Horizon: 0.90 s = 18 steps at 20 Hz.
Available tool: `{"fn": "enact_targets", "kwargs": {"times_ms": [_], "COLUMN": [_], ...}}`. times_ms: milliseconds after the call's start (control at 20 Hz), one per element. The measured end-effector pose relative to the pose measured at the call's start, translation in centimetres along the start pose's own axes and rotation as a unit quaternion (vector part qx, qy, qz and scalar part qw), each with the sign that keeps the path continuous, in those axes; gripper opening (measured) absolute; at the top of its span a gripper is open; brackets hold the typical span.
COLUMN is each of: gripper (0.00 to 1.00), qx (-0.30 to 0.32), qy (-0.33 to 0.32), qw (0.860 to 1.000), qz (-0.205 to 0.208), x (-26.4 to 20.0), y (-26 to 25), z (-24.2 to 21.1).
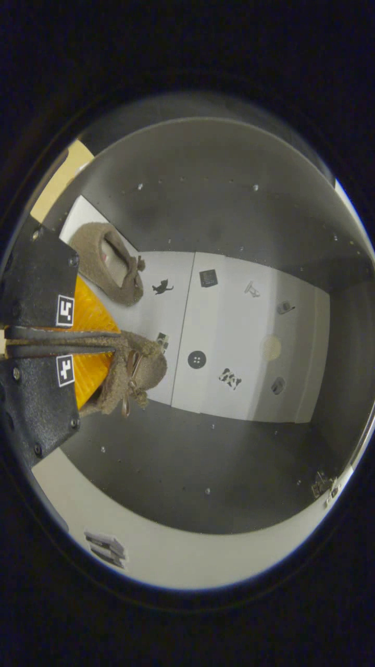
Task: Open the shoe cabinet door, grab the shoes and put them into the shoe cabinet, then close the shoe cabinet door.
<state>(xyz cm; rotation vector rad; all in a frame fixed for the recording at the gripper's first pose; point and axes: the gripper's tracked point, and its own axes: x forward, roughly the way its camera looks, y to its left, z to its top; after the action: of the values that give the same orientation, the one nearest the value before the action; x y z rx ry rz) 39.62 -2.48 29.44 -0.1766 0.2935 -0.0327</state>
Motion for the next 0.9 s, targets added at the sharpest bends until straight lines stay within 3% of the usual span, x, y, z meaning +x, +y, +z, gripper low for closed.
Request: {"fn": "enact_targets", "kwargs": {"times_ms": [350,700,900], "gripper": [0.08,0.17,0.53], "qx": [-0.008,0.000,0.004], "qy": [0.021,0.020,0.025], "qw": [1.000,1.000,1.000], "qz": [-0.012,-0.007,-0.015], "x": [6.2,6.8,5.3], "y": [0.8,1.3,0.7], "z": [-2.7,-3.0,-2.8]}}
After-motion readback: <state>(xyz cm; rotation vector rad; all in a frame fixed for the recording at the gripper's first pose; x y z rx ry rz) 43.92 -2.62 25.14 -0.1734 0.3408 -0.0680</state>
